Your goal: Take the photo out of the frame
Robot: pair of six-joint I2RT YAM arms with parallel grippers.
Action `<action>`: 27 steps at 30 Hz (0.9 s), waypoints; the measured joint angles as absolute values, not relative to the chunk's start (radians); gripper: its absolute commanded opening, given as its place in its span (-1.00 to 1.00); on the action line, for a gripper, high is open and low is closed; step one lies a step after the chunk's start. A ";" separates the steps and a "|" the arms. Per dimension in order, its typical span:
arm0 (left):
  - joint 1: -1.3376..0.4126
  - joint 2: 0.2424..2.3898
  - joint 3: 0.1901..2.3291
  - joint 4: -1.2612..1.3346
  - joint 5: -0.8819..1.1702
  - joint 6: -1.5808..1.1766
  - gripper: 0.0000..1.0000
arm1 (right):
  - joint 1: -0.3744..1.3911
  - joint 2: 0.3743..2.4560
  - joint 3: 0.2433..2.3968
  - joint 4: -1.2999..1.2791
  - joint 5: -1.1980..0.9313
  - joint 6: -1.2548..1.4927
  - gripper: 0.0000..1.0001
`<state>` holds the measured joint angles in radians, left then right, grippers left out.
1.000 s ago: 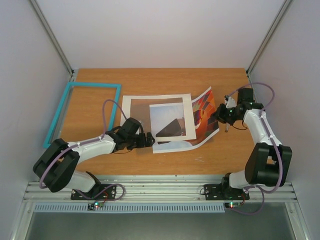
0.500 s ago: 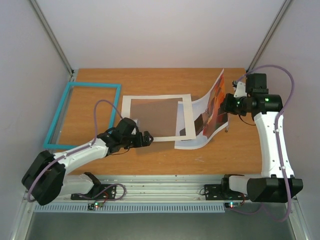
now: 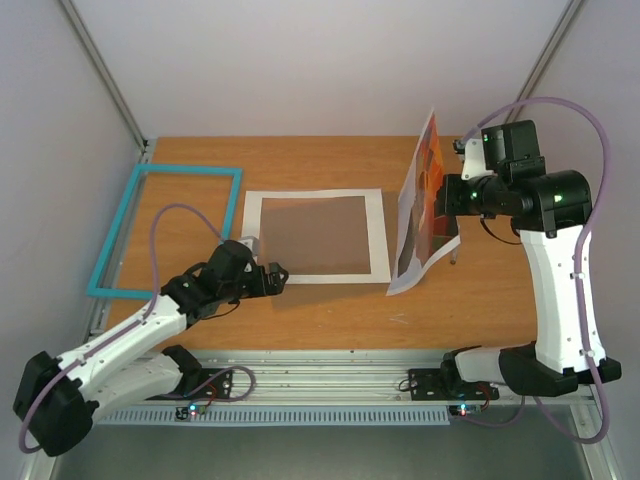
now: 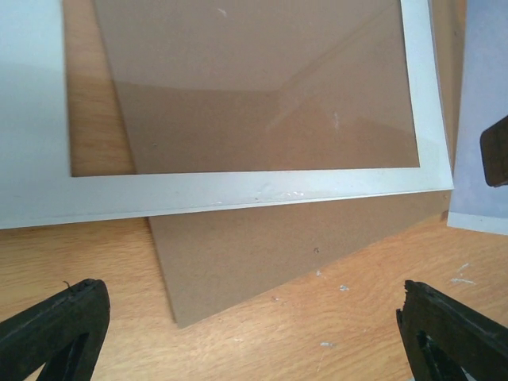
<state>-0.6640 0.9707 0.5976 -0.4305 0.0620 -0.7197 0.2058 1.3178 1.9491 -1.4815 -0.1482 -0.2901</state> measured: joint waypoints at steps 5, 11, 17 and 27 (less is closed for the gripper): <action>-0.662 0.903 0.616 -0.509 0.002 -0.702 0.99 | 0.277 1.366 2.069 -1.554 -0.093 -0.291 -0.98; -0.662 0.868 0.644 -0.567 -0.043 -0.690 0.99 | 0.403 1.407 2.211 -1.617 -0.030 -0.289 -0.98; -0.662 0.840 0.680 -0.613 -0.083 -0.672 0.99 | 0.496 1.438 2.307 -1.631 0.007 -0.294 -0.98; -0.662 0.772 0.699 -0.669 -0.149 -0.653 0.99 | 0.620 1.481 2.310 -1.632 -0.144 -0.367 -0.98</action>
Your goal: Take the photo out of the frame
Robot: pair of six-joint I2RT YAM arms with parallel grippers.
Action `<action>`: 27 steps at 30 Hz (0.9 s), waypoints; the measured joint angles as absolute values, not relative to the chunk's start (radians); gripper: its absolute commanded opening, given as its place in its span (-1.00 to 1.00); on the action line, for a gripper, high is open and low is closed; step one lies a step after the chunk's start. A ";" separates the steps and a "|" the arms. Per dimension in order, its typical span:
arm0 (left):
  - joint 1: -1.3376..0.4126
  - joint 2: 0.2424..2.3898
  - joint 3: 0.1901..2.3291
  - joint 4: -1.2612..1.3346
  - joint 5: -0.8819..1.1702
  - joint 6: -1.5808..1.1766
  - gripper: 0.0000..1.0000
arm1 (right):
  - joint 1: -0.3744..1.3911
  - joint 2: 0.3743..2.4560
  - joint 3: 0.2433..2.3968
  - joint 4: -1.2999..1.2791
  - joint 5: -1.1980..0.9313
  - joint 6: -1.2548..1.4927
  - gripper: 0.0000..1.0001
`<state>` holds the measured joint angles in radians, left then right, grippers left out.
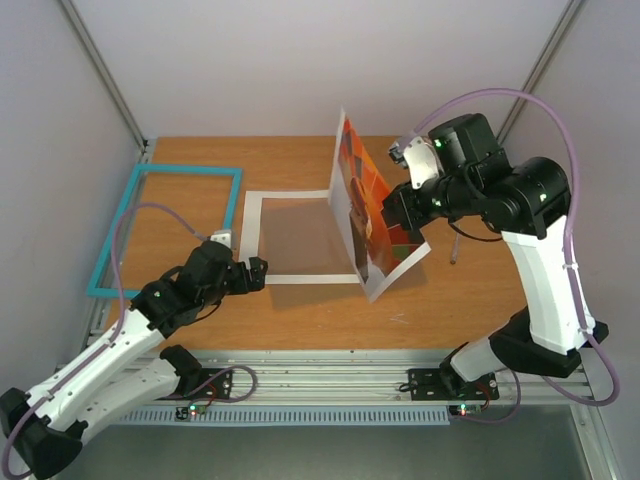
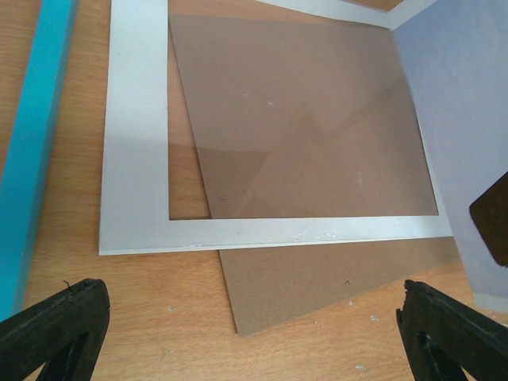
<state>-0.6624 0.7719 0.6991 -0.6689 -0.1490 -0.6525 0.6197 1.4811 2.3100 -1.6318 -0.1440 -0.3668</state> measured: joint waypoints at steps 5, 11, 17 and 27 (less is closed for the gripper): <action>-0.662 0.761 0.706 -0.687 -0.167 -0.645 0.99 | 0.632 1.507 2.285 -1.627 -0.234 -0.400 -0.98; -0.662 0.741 0.706 -0.708 -0.194 -0.642 0.99 | 0.634 1.554 2.241 -1.584 -0.304 -0.432 -0.98; -0.662 0.731 0.704 -0.710 -0.232 -0.642 0.99 | 0.613 1.664 2.199 -1.527 -0.310 -0.471 -0.98; -0.662 0.770 0.654 -0.683 -0.280 -0.635 0.99 | 0.488 1.962 2.246 -1.472 -0.303 -0.583 -0.98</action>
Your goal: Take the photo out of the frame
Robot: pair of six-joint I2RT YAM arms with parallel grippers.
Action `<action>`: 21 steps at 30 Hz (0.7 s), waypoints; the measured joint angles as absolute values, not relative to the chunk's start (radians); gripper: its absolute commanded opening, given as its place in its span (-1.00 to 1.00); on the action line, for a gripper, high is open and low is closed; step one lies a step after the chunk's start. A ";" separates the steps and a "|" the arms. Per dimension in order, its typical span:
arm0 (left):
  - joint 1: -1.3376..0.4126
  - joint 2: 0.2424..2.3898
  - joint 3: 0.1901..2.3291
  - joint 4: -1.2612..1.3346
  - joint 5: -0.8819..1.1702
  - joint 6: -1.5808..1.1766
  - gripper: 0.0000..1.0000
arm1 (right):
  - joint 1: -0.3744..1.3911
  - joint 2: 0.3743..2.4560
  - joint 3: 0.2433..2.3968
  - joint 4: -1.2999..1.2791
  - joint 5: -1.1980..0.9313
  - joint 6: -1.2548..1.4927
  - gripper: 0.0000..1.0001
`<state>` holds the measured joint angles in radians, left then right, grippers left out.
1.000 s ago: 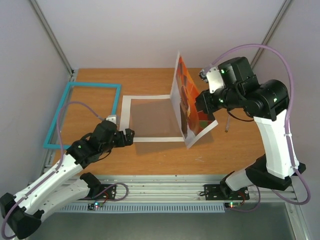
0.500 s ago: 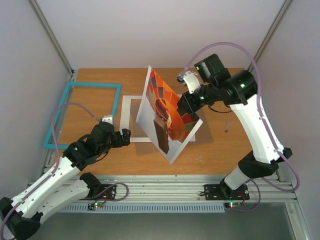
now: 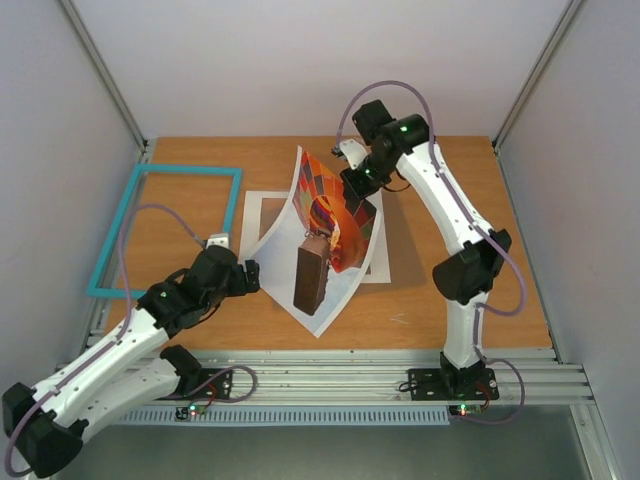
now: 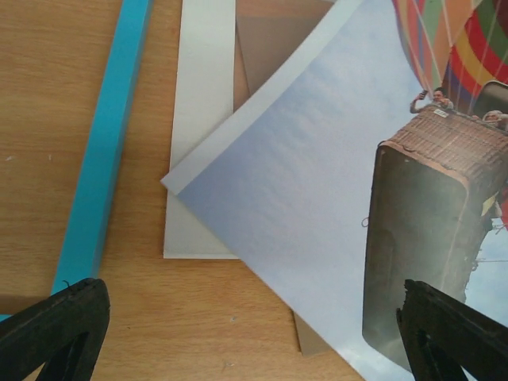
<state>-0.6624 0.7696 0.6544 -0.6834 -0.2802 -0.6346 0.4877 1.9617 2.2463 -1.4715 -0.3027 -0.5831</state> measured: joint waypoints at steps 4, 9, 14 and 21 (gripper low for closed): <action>-0.662 0.823 0.641 -0.649 -0.286 -0.622 0.99 | 0.459 2.054 2.263 -1.443 -0.279 -0.642 -0.98; -0.662 0.906 0.639 -0.612 -0.284 -0.615 0.99 | 0.442 2.167 2.300 -1.417 -0.270 -0.705 -0.98; -0.628 1.005 0.639 -0.557 -0.242 -0.606 0.99 | 0.418 2.303 2.376 -1.406 -0.245 -0.763 -0.83; -0.474 1.176 0.646 -0.509 -0.107 -0.605 0.99 | 0.394 2.409 2.411 -1.398 -0.213 -0.794 -0.33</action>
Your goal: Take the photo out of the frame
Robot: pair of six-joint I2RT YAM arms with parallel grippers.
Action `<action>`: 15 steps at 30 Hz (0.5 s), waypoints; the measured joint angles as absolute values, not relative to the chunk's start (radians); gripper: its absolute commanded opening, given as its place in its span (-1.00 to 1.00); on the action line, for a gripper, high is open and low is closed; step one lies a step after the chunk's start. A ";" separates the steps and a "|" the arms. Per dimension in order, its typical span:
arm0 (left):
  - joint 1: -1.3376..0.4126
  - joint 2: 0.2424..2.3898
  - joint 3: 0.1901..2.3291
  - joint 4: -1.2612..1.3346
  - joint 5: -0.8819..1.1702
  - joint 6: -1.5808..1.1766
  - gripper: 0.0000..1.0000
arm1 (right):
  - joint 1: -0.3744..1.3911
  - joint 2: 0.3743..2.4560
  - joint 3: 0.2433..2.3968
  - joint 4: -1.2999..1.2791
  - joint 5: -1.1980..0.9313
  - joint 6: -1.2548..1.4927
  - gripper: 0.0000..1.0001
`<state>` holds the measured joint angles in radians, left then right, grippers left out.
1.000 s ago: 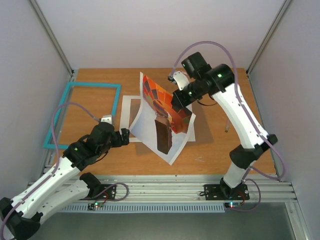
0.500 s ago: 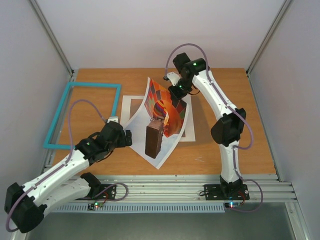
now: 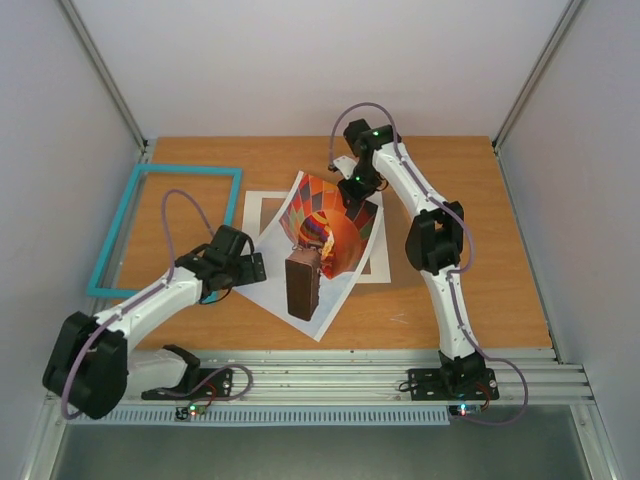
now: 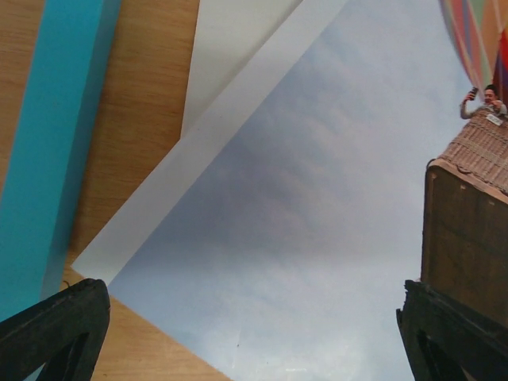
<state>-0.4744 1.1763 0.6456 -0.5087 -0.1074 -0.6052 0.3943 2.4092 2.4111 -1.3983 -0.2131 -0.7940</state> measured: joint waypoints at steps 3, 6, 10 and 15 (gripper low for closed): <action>-0.446 1.241 0.666 -0.501 -0.069 -0.605 0.99 | 0.388 2.415 2.411 -1.394 -0.205 -0.791 -0.02; -0.428 1.280 0.687 -0.501 -0.056 -0.604 0.99 | 0.382 2.415 2.411 -1.384 -0.189 -0.773 0.13; -0.403 1.297 0.708 -0.503 -0.057 -0.594 0.99 | 0.375 2.410 2.399 -1.358 -0.168 -0.737 0.41; -0.378 1.323 0.735 -0.506 -0.060 -0.573 0.99 | 0.360 2.347 2.284 -1.303 -0.136 -0.675 0.76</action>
